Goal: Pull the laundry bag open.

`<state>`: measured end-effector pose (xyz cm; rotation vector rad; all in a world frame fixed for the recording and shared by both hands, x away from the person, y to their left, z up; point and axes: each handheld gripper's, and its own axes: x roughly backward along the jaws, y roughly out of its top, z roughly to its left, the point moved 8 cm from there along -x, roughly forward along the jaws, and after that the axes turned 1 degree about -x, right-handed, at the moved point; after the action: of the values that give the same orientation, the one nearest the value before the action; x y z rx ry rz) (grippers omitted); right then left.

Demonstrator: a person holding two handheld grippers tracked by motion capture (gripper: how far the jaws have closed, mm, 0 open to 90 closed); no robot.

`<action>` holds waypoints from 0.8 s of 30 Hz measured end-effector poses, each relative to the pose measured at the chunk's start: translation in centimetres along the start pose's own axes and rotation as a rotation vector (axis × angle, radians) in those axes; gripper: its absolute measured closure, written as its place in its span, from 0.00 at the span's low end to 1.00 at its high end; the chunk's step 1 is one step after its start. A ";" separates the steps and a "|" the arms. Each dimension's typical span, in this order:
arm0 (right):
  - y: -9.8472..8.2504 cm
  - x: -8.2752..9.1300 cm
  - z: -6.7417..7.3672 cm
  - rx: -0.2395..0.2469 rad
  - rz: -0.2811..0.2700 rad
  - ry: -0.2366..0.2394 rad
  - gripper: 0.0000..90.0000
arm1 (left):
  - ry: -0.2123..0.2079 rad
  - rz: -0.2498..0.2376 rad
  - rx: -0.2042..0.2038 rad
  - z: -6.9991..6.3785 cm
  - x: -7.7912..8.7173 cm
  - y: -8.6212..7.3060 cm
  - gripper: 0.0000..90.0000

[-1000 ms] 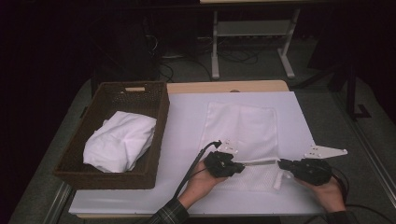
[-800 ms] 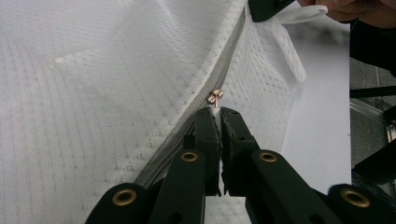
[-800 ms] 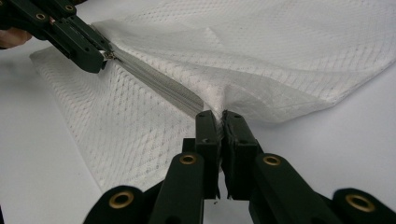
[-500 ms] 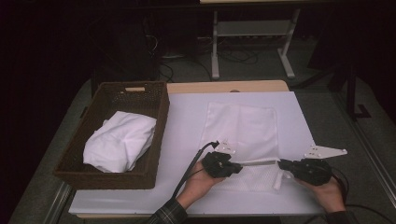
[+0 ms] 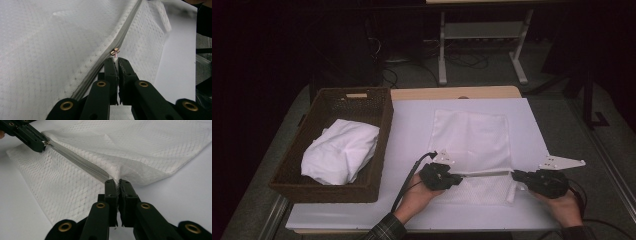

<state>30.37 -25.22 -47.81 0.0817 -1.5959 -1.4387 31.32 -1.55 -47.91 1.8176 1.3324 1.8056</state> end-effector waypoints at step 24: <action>-0.4 -0.3 -0.3 0.002 0.019 -0.021 0.95 | 0.043 0.019 0.046 1.6 2.2 -2.8 0.96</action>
<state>30.49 -25.39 -48.36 0.0520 -1.6113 -1.4275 31.20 2.29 -48.83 1.8300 1.3883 1.8481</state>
